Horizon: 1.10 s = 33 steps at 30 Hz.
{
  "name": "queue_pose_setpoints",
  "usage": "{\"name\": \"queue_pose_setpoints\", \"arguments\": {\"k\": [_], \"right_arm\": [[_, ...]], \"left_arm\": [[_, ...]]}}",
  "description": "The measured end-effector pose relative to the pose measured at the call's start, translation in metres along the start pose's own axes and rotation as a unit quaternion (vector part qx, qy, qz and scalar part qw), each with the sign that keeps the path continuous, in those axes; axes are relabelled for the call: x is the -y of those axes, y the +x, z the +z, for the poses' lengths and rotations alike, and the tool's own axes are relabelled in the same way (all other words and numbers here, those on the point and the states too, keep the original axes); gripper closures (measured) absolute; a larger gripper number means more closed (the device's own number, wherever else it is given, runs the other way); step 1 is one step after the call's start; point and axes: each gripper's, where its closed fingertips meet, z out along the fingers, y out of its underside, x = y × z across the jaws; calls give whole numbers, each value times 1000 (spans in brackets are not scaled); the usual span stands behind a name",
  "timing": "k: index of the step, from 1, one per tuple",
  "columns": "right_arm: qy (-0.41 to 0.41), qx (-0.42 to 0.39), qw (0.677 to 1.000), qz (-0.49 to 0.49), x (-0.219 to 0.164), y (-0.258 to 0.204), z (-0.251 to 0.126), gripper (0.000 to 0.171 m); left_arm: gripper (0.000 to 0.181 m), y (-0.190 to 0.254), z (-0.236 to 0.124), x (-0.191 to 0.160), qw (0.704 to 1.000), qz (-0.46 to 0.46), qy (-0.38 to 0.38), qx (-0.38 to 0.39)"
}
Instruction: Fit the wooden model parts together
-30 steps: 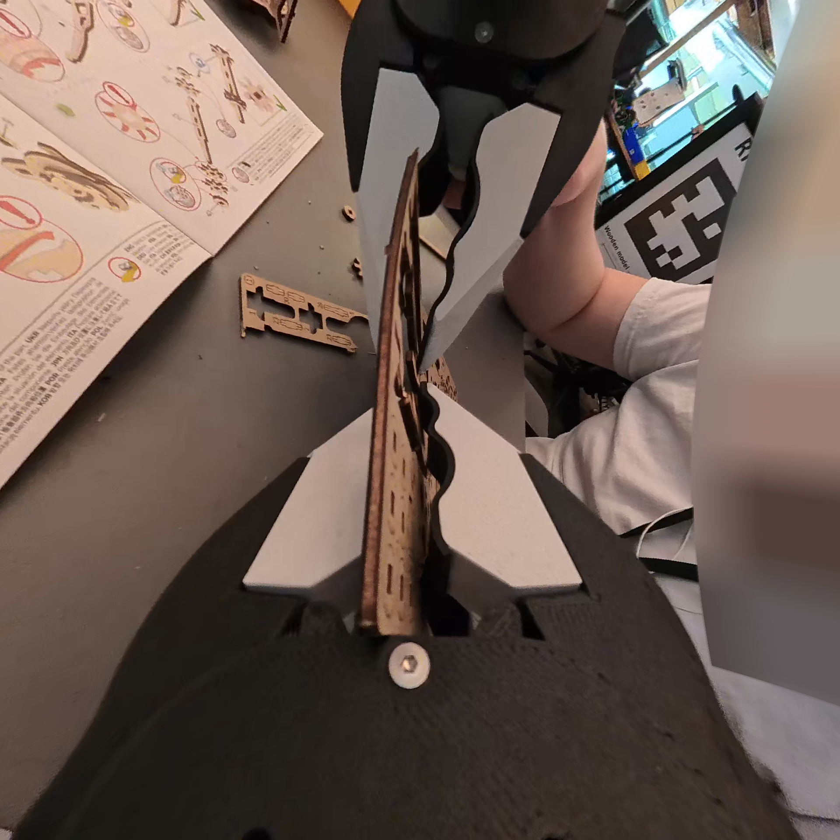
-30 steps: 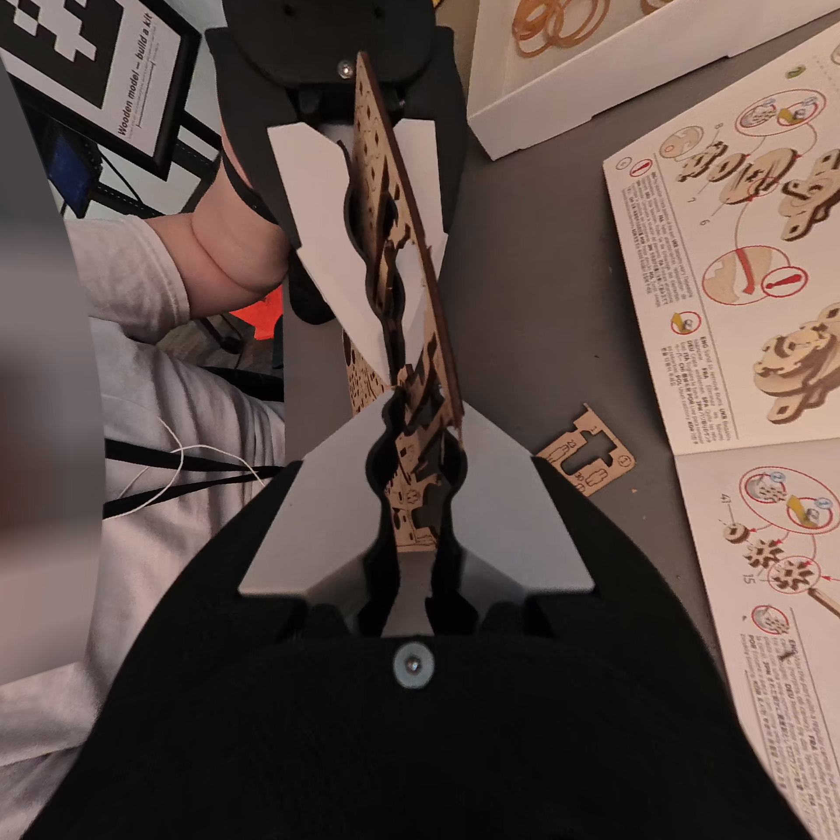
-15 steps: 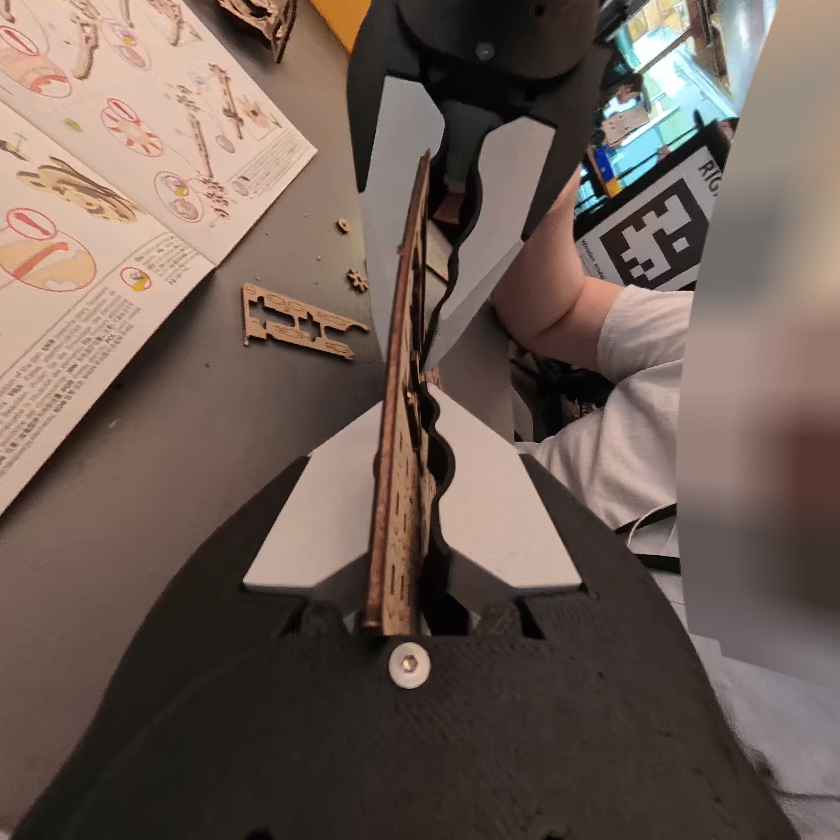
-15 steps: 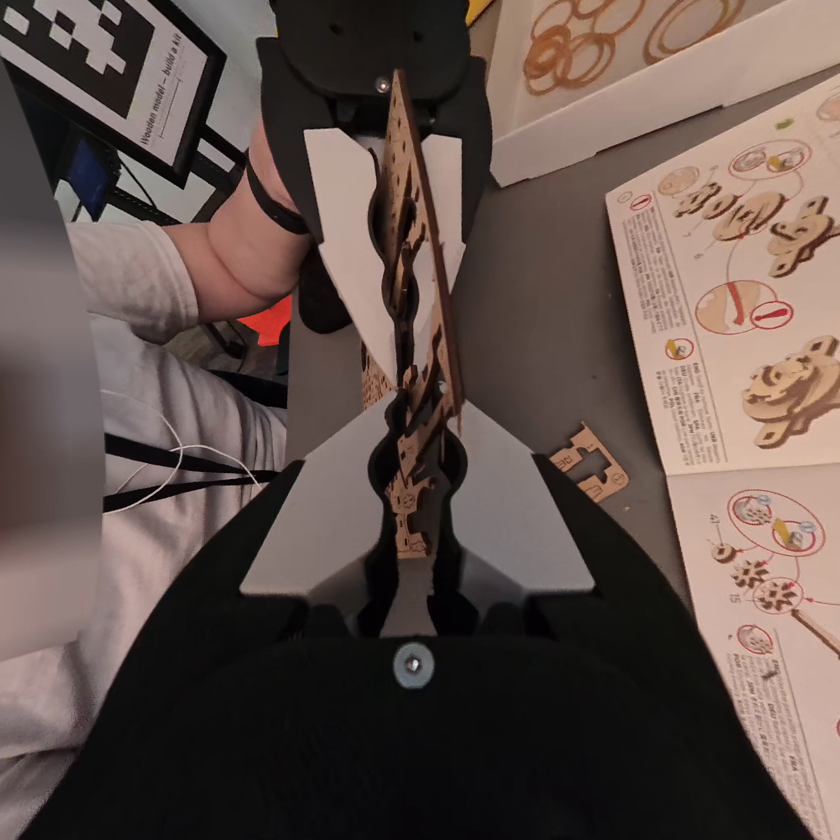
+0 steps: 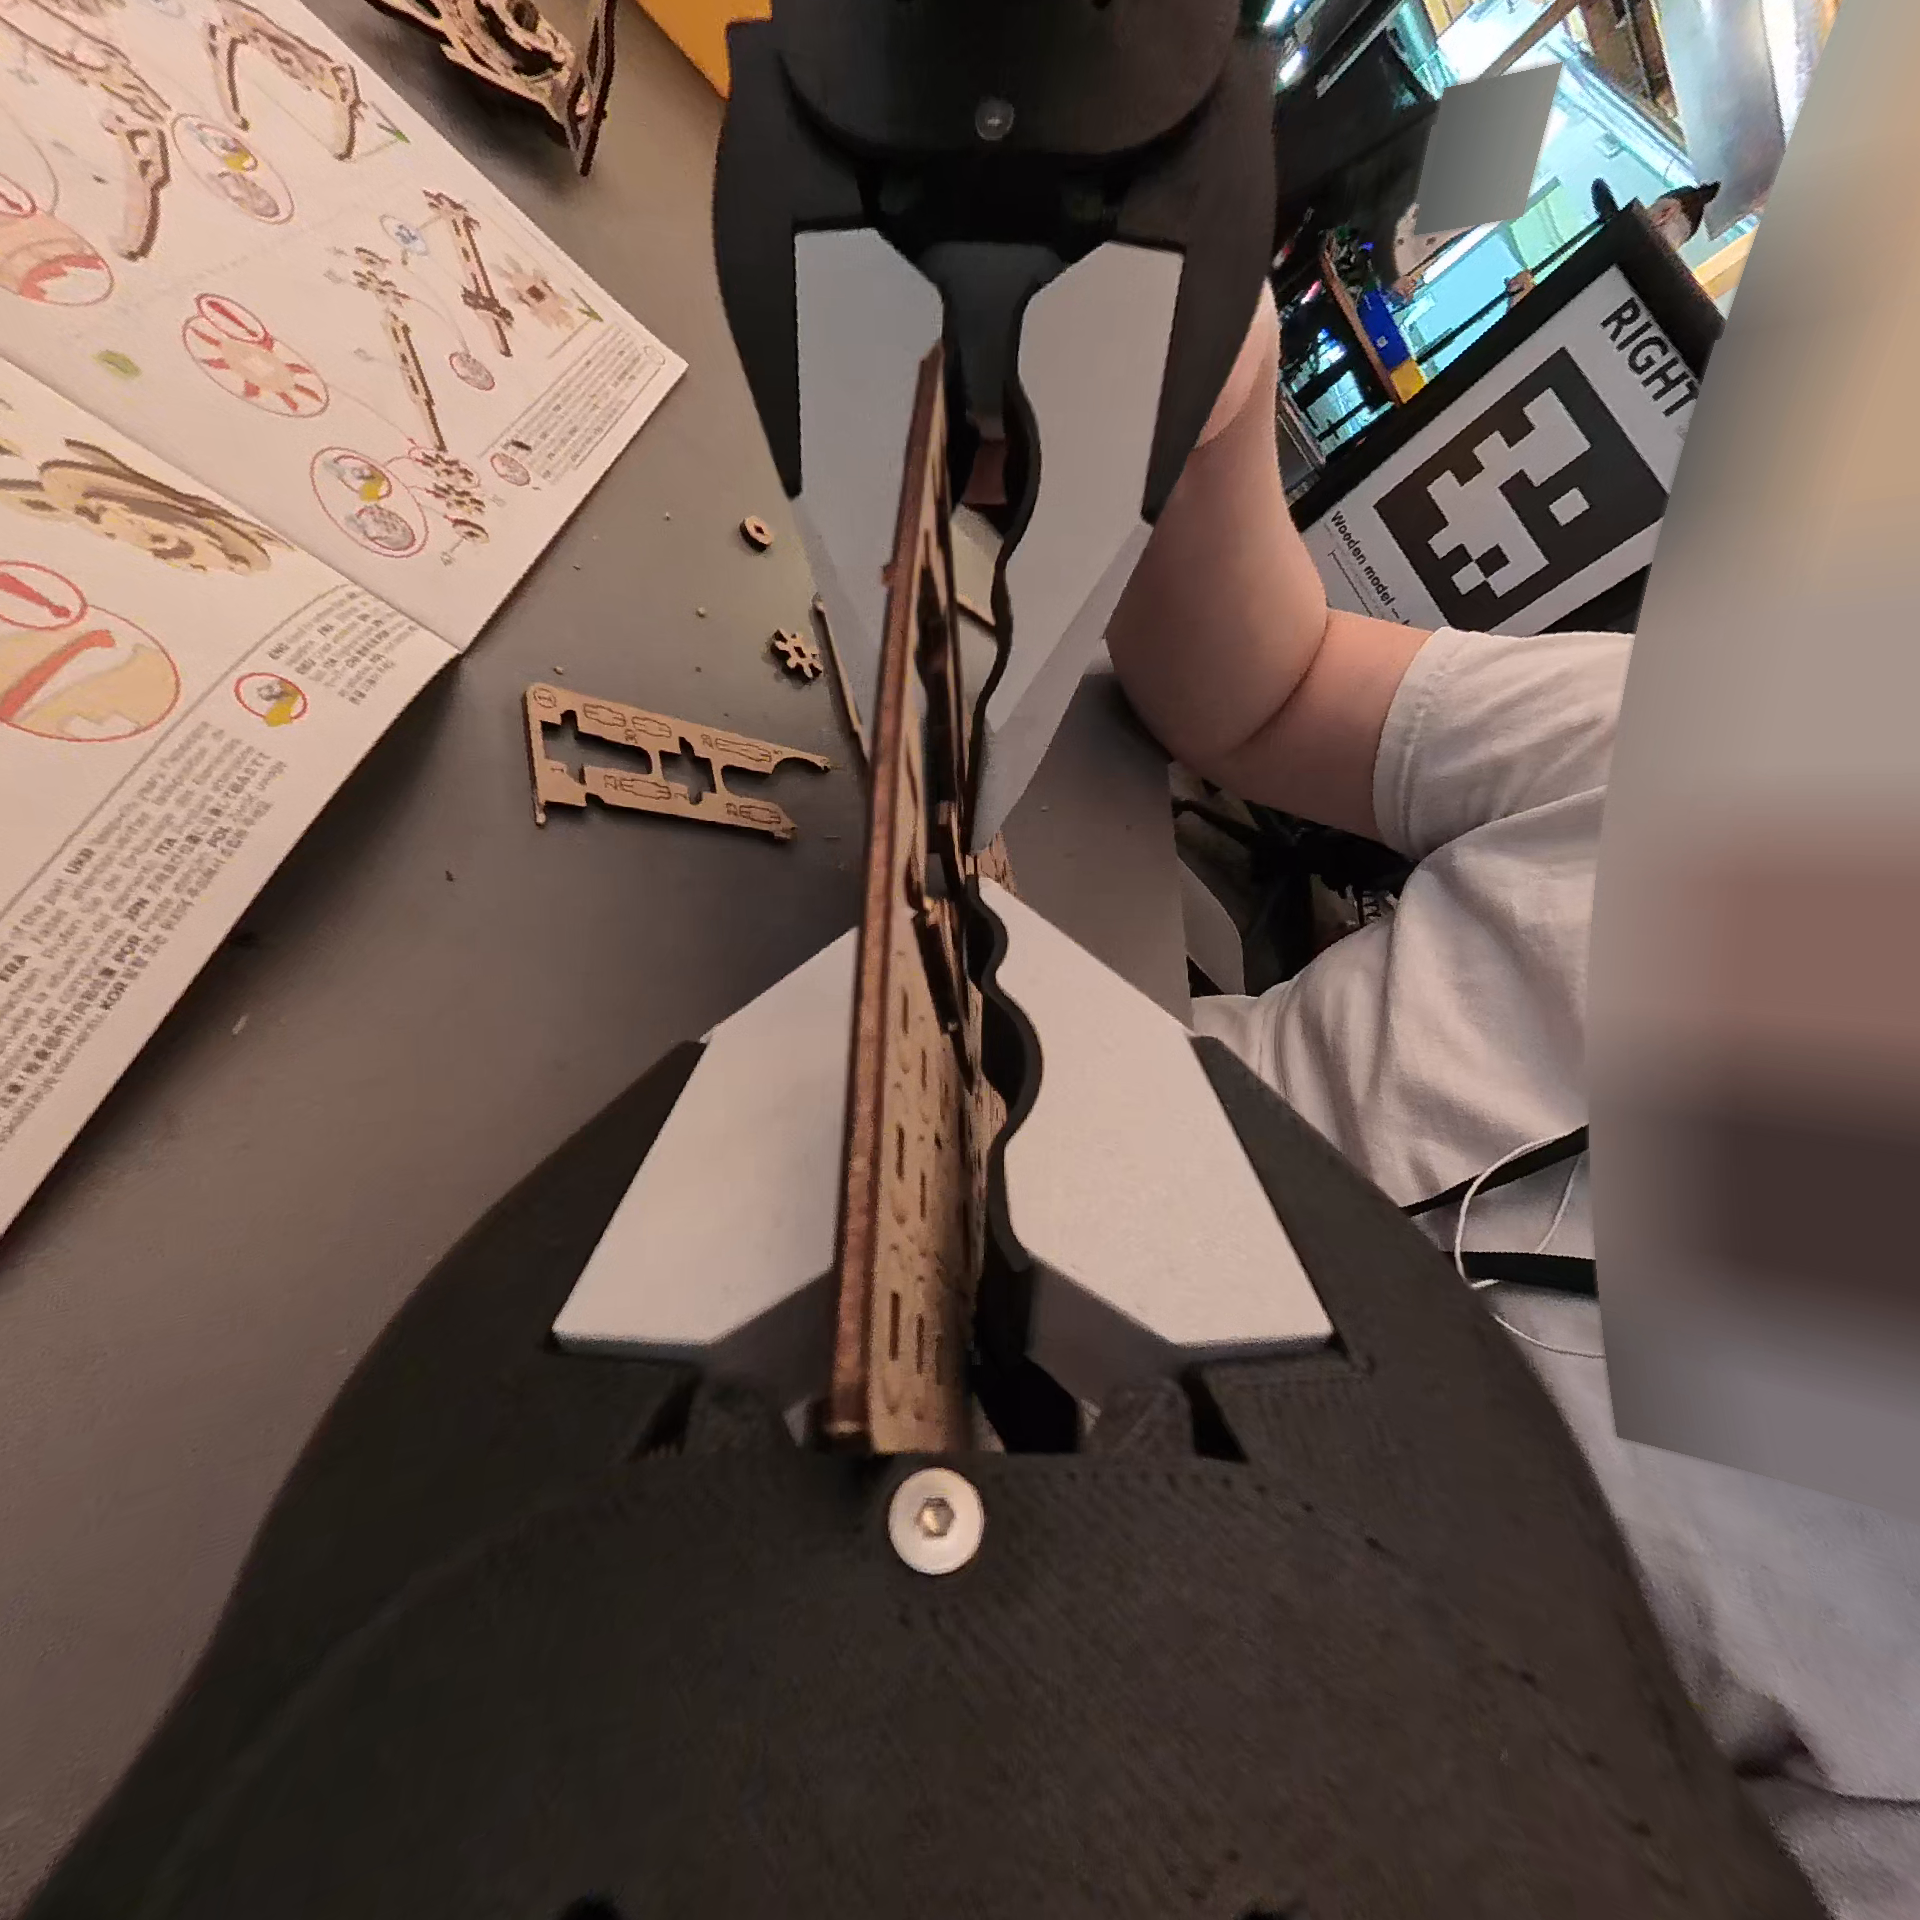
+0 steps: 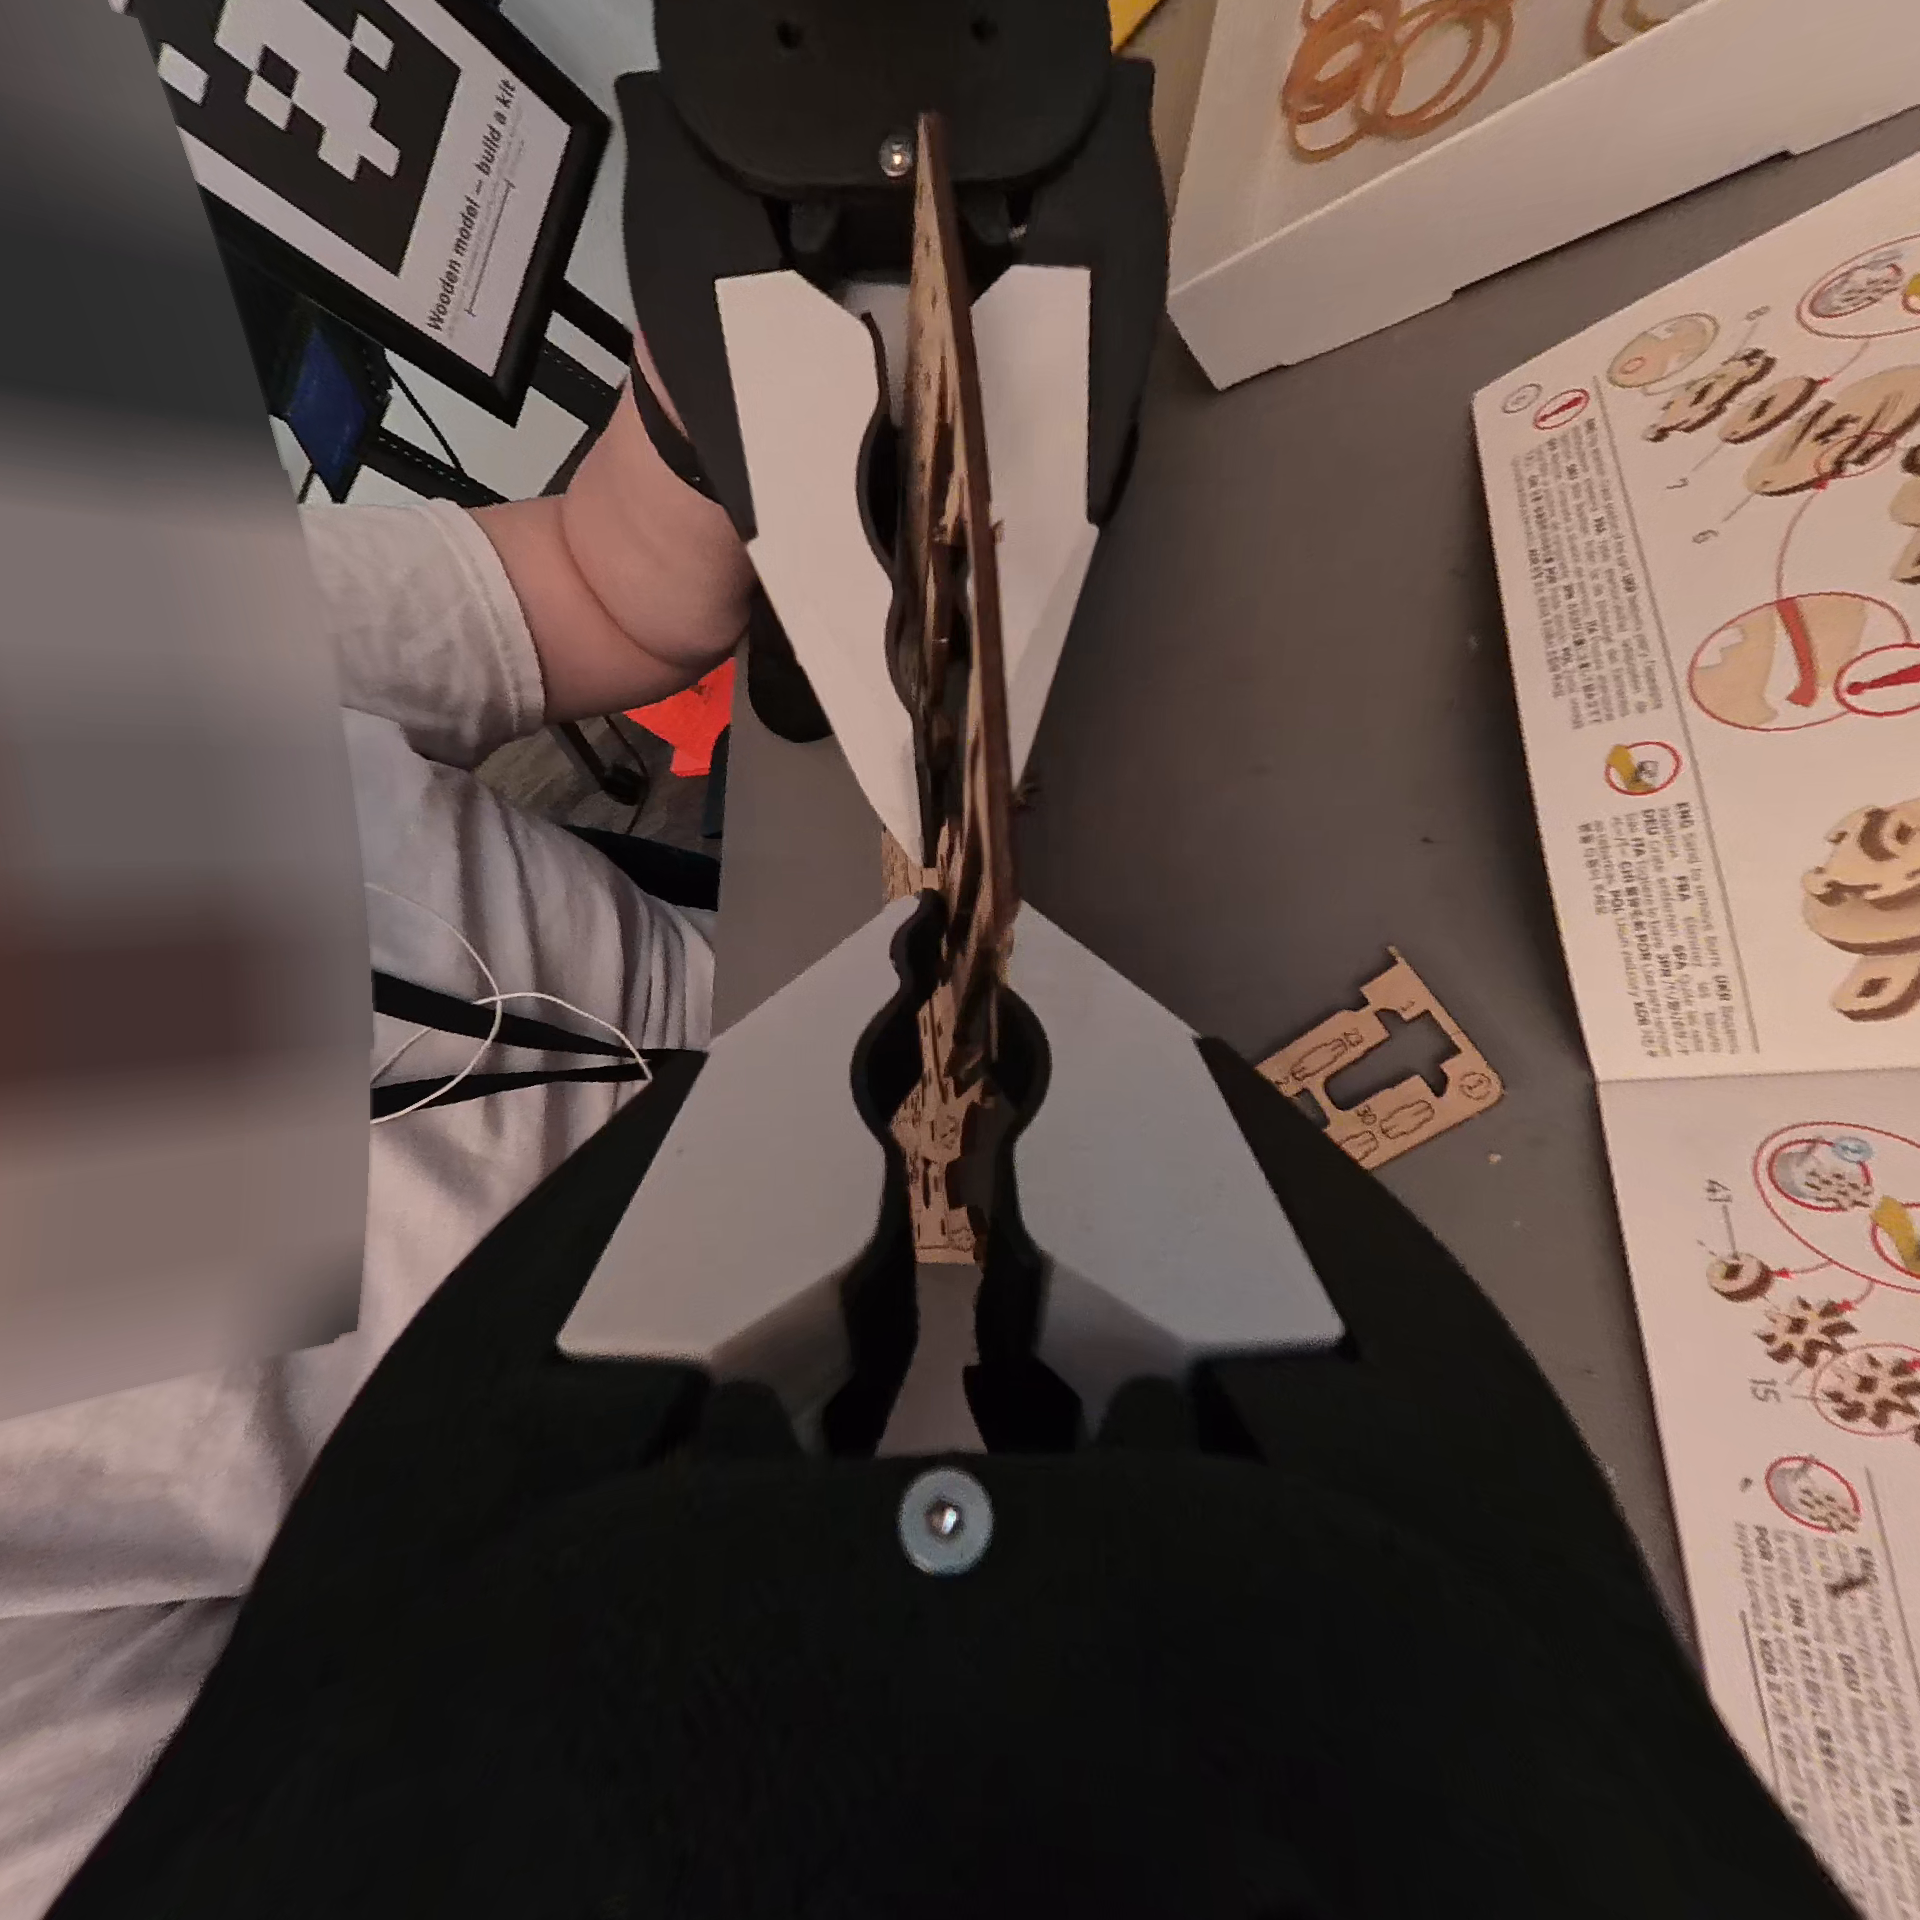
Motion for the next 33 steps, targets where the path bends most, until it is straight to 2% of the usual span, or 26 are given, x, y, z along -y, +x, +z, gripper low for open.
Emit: {"name": "queue_pose_setpoints", "arguments": {"k": [3,5,10,23,29,33], "right_arm": [[0,-13,1000,-4,0,3,-2,168],[4,-9,1000,-3,0,3,-2,168],[-2,-23,1000,-14,-1,5,-1,168],[-14,-75,996,-39,0,14,-1,166],[29,-13,999,-36,11,0,-3,168],[22,-20,999,-33,9,2,-2,167]], "left_arm": [[172,-4,3,-7,1000,-13,-19,1],[181,-1,3,-6,1000,-18,-15,-12],[181,-1,3,-5,1000,-24,-10,-17],[181,-6,3,-6,999,-26,-8,27],[180,1,-1,-1,1000,9,-2,15],[181,-1,-1,-2,1000,1,-4,16]]}}
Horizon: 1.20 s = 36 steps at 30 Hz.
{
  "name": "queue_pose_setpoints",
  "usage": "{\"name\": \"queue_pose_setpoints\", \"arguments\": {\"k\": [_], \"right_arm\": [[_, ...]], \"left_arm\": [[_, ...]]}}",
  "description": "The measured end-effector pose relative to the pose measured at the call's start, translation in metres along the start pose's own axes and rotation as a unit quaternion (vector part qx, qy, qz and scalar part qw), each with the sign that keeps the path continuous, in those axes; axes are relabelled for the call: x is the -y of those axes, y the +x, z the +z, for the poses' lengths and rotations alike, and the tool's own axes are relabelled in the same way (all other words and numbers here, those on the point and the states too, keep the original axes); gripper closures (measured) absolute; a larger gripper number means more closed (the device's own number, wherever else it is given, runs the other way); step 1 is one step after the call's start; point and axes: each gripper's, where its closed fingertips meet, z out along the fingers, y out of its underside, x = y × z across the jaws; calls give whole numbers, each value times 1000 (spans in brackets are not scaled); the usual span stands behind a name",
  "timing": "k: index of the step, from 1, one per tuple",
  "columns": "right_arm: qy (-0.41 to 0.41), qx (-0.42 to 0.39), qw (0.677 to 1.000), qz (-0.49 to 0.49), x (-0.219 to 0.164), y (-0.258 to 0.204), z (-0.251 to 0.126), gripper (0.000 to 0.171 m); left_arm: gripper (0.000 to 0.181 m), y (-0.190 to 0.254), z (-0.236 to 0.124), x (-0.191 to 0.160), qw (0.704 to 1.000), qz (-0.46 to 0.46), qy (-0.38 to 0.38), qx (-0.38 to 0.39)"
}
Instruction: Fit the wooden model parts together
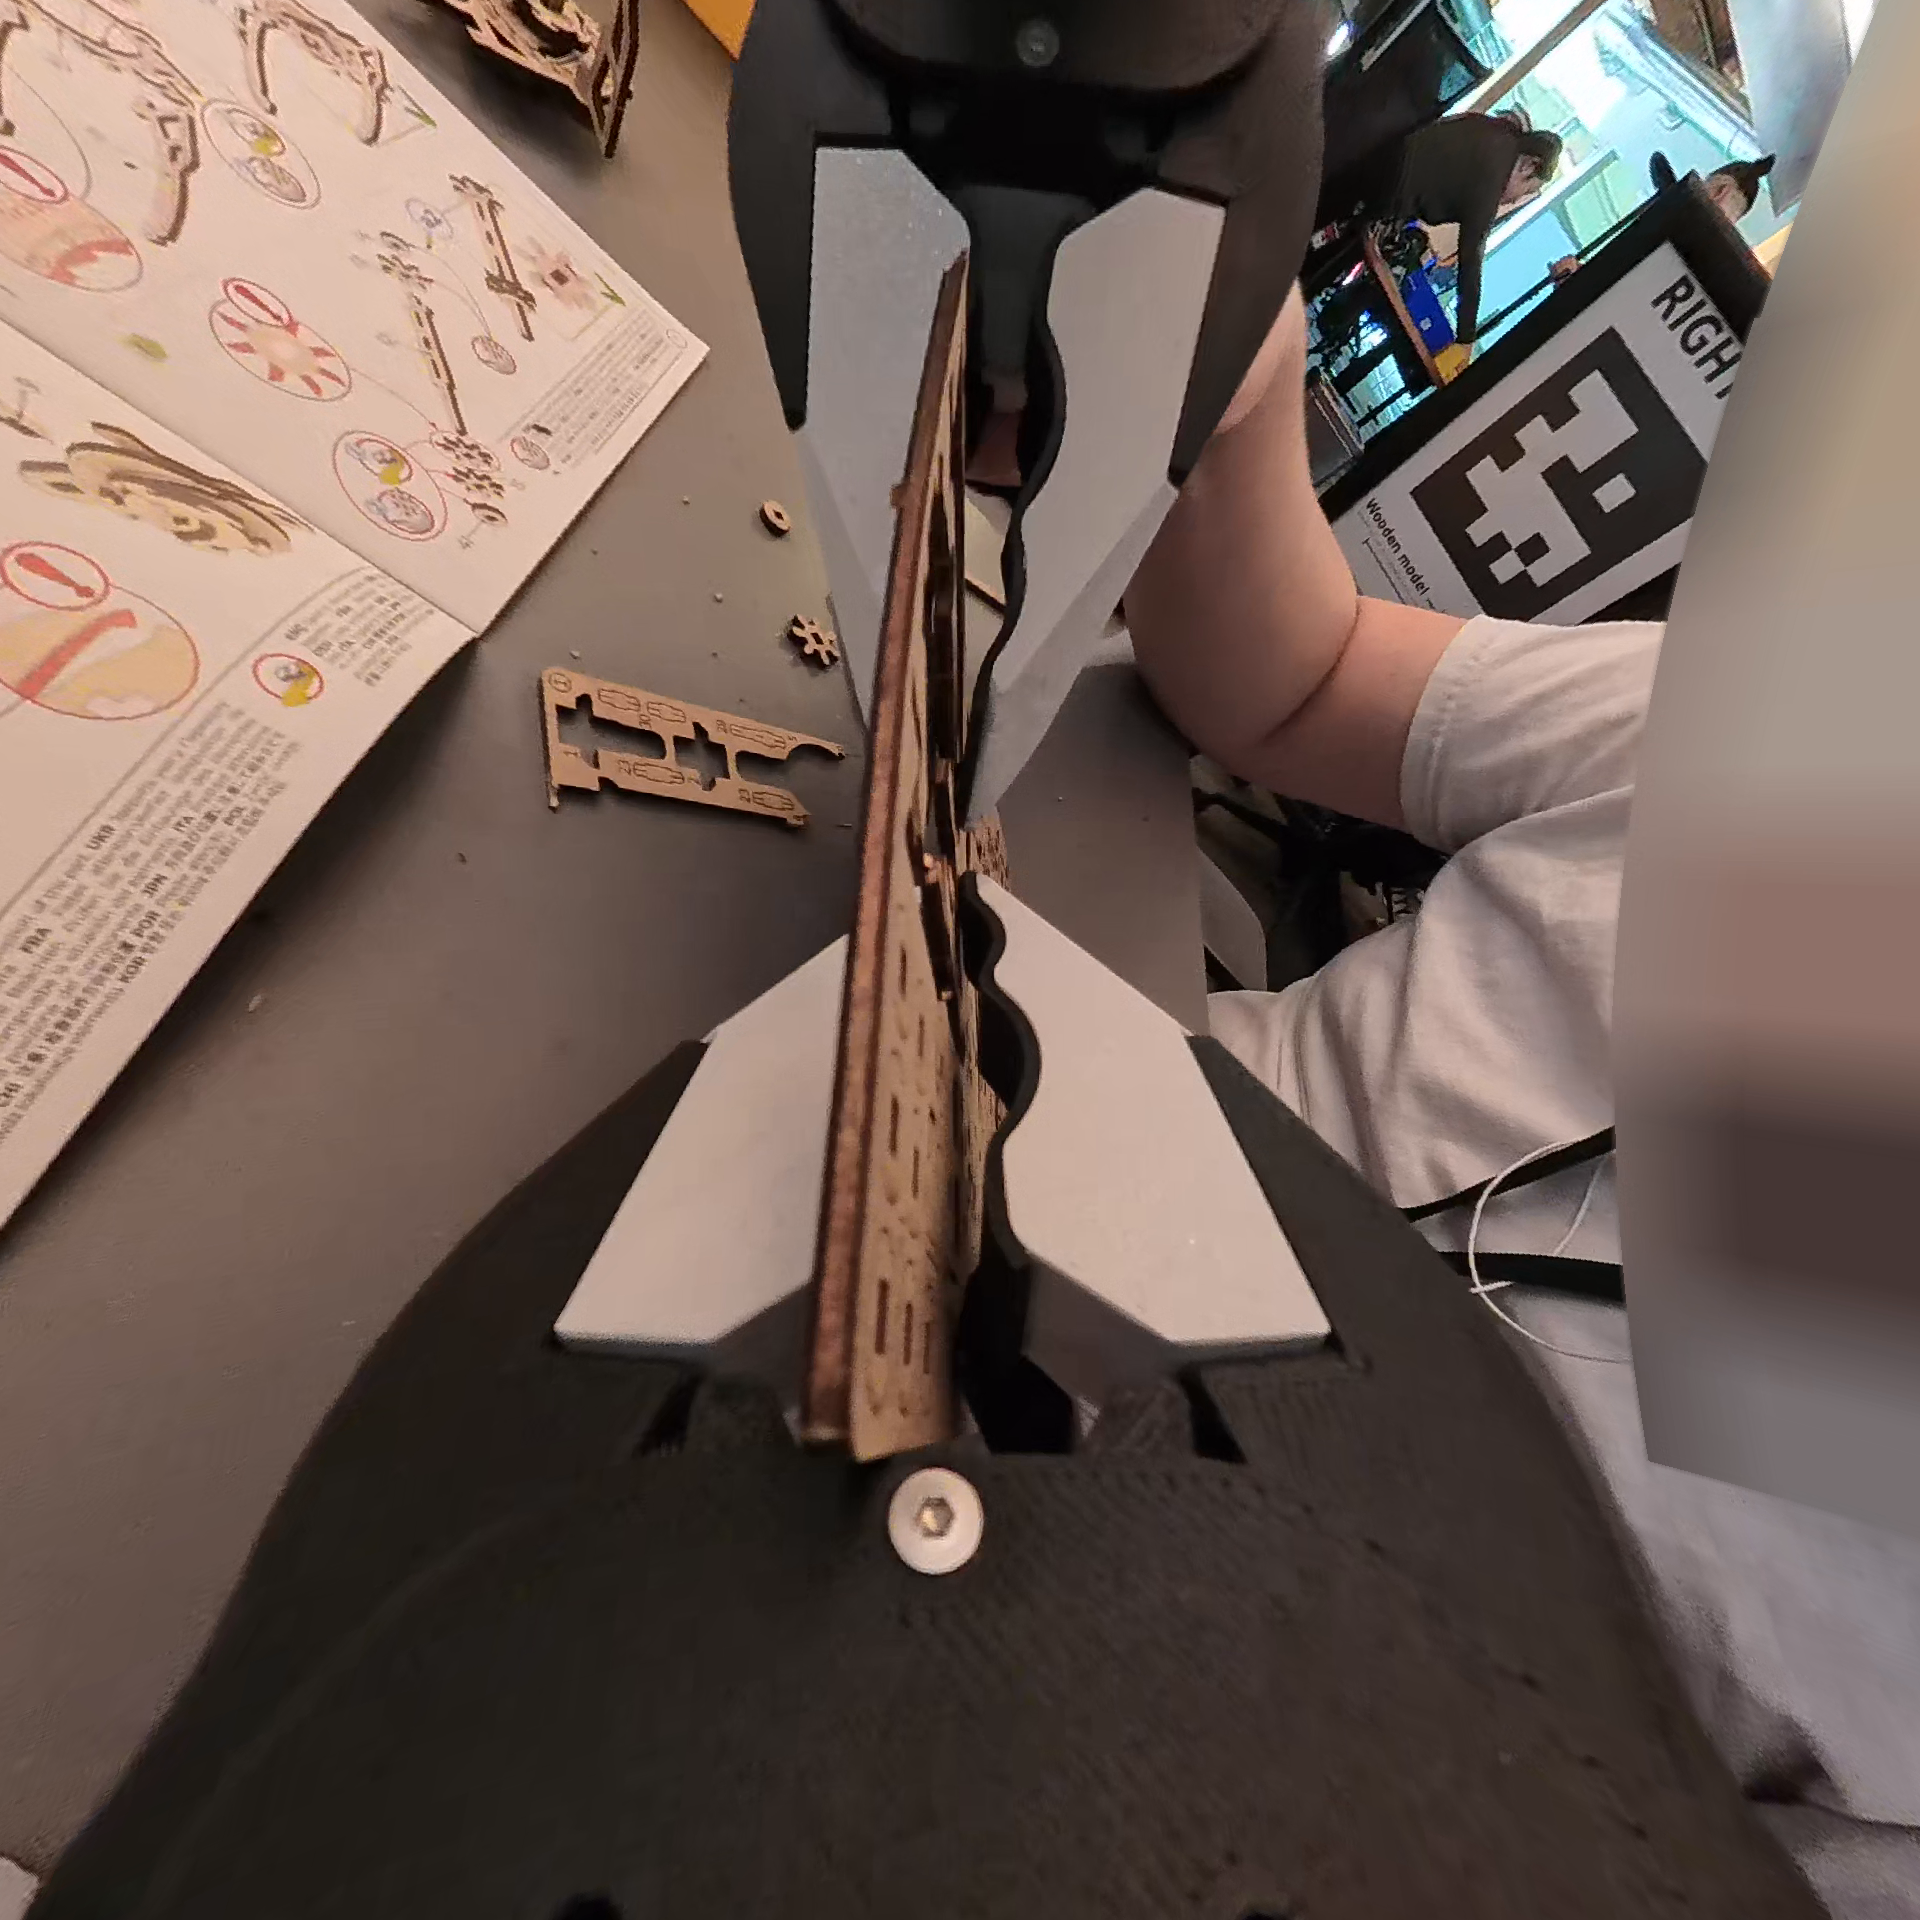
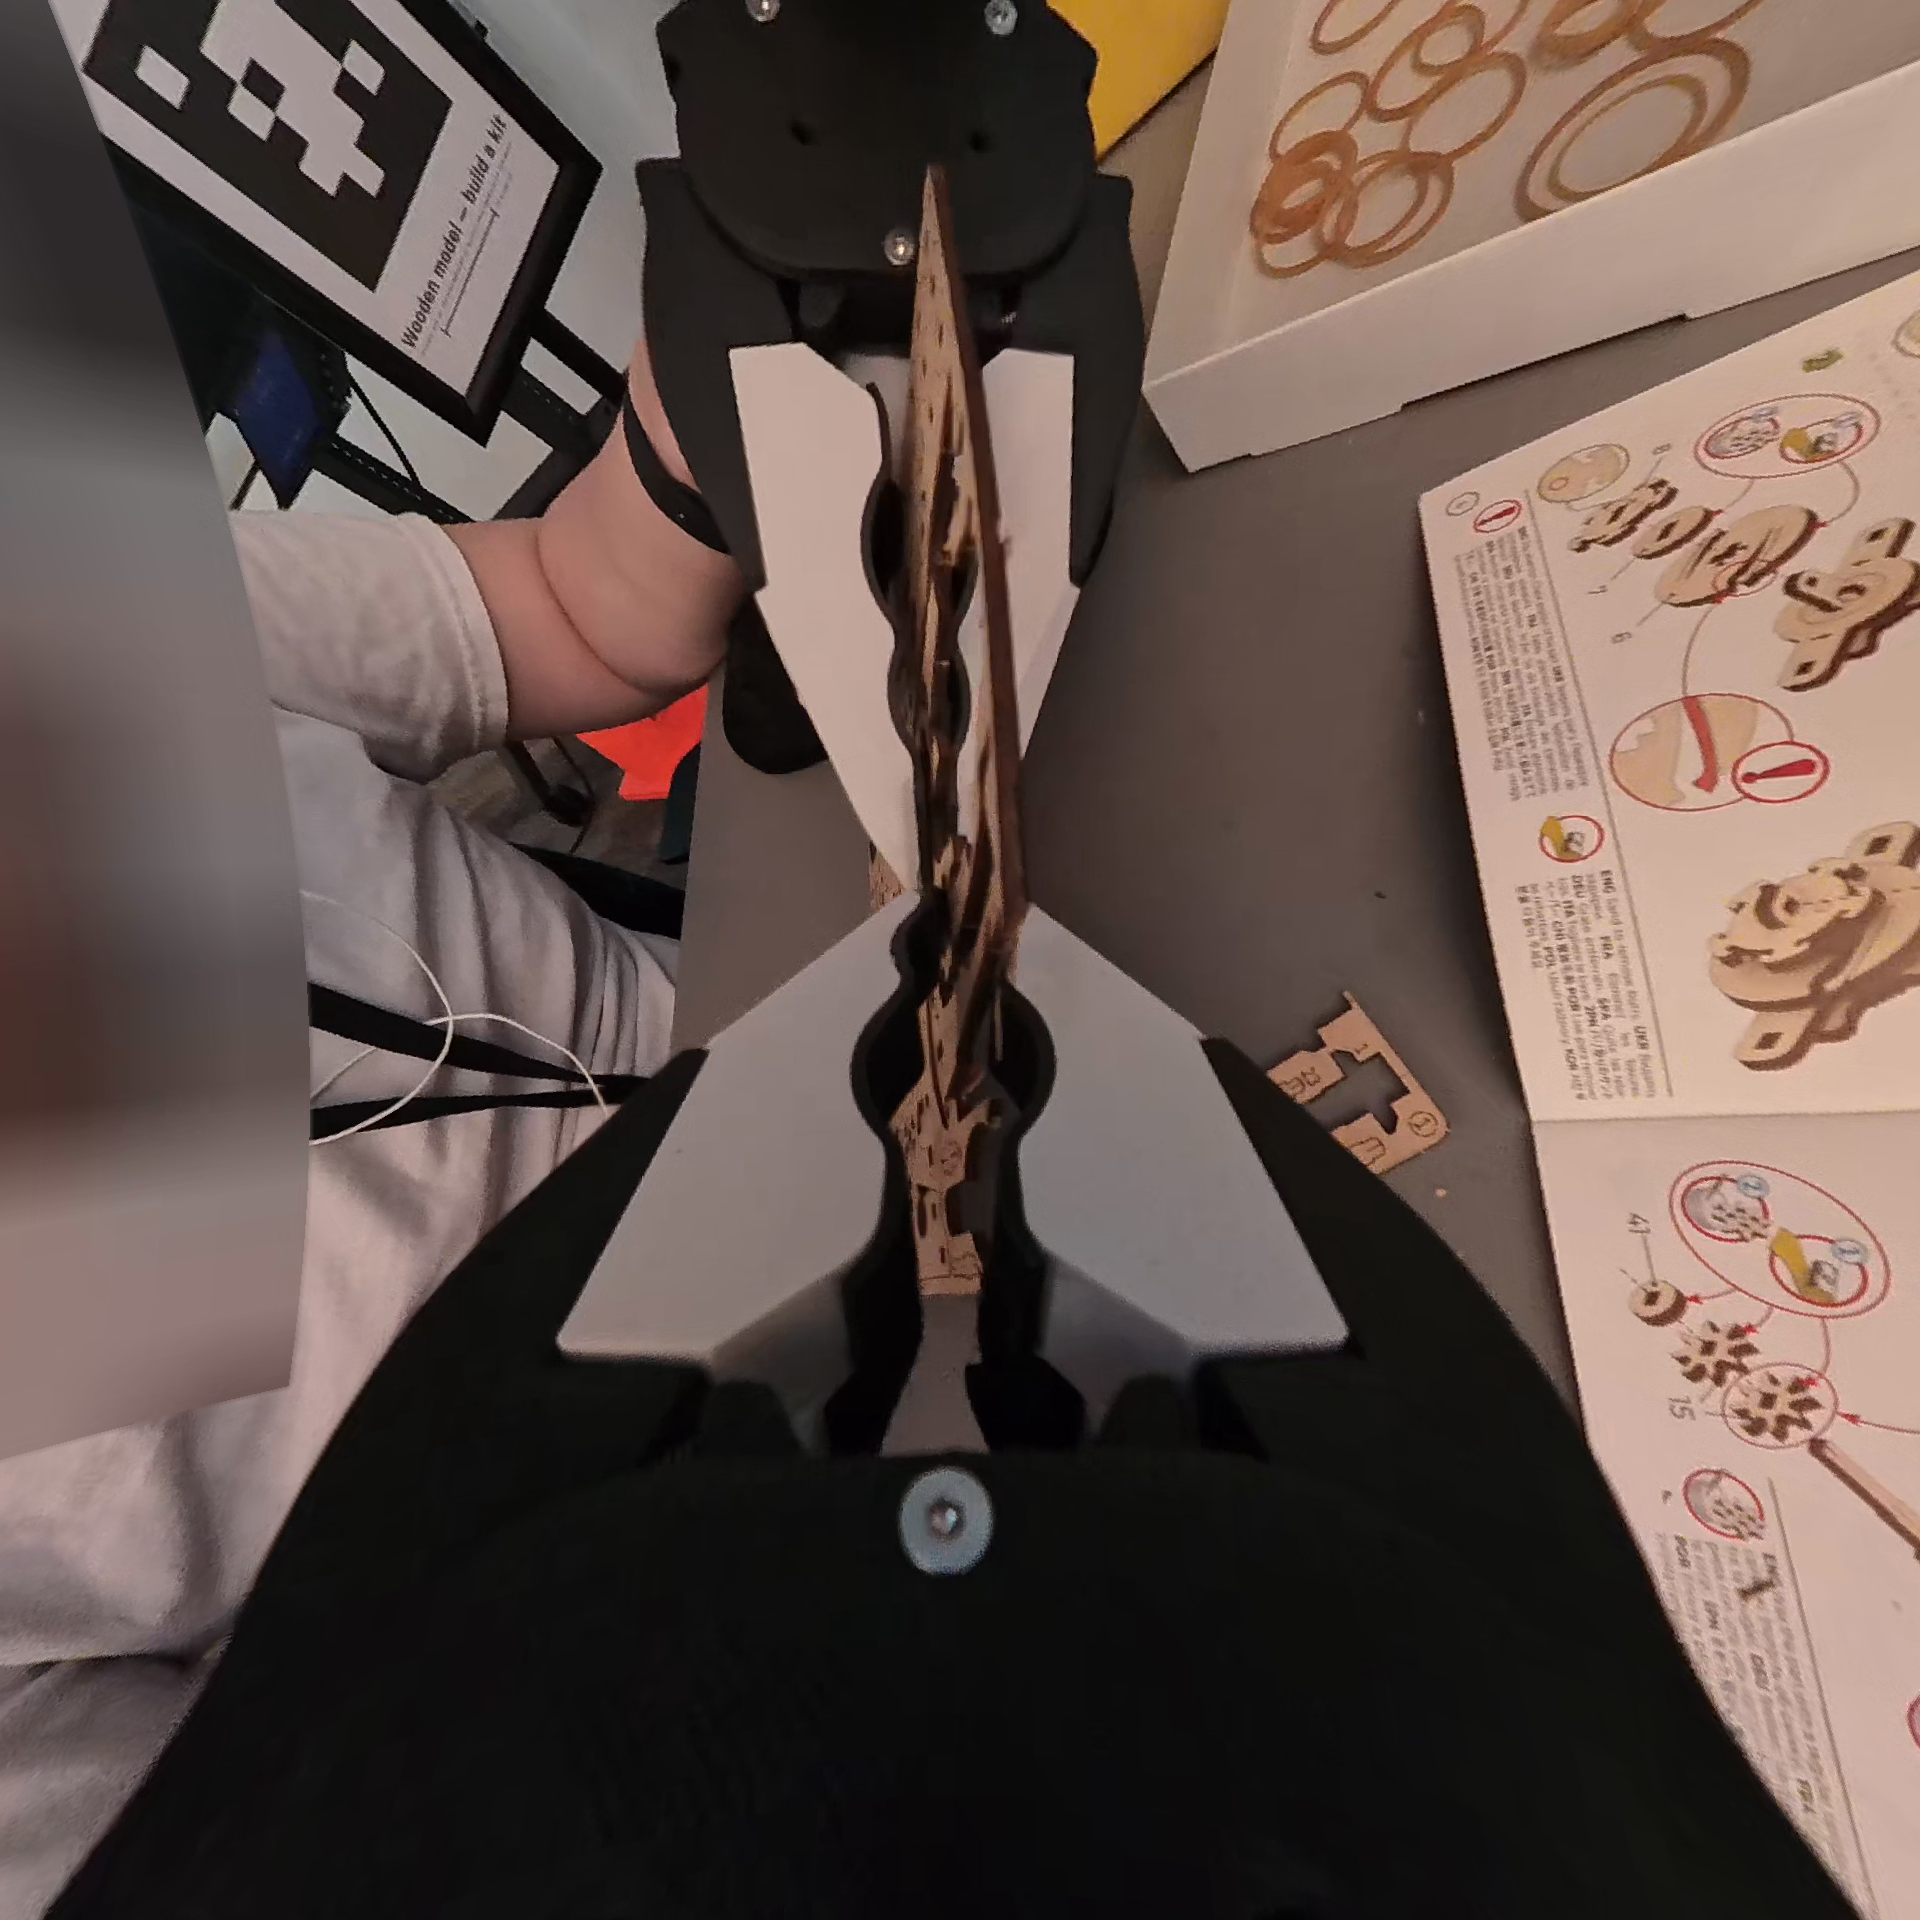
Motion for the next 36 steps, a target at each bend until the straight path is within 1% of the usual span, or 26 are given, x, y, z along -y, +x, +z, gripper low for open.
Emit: {"name": "queue_pose_setpoints", "arguments": {"k": [5,15,22,27,30,31,33,36], "right_arm": [[-16,0,999,-43,-4,-5,0,167],[-32,42,996,-66,-11,-15,-1,168],[-37,18,997,-60,-12,-5,-1,167],[-45,-17,996,-77,-12,2,0,167],[-46,-23,996,-79,-12,4,0,166],[-40,-13,996,-73,-11,2,0,166],[-19,37,997,-64,-7,-10,-2,167],[-10,44,997,-59,-4,-12,0,168]], "left_arm": [[179,5,3,-3,1000,-7,-7,-14],[180,15,7,-6,999,20,-22,-22],[180,7,8,-6,999,16,-20,20],[180,1,8,-6,999,1,-17,31],[180,-1,8,-5,999,0,-15,31],[180,-1,8,-5,1000,3,-15,27],[180,8,6,-3,1000,4,-13,-11],[181,9,3,-3,1000,23,-14,-15]]}}
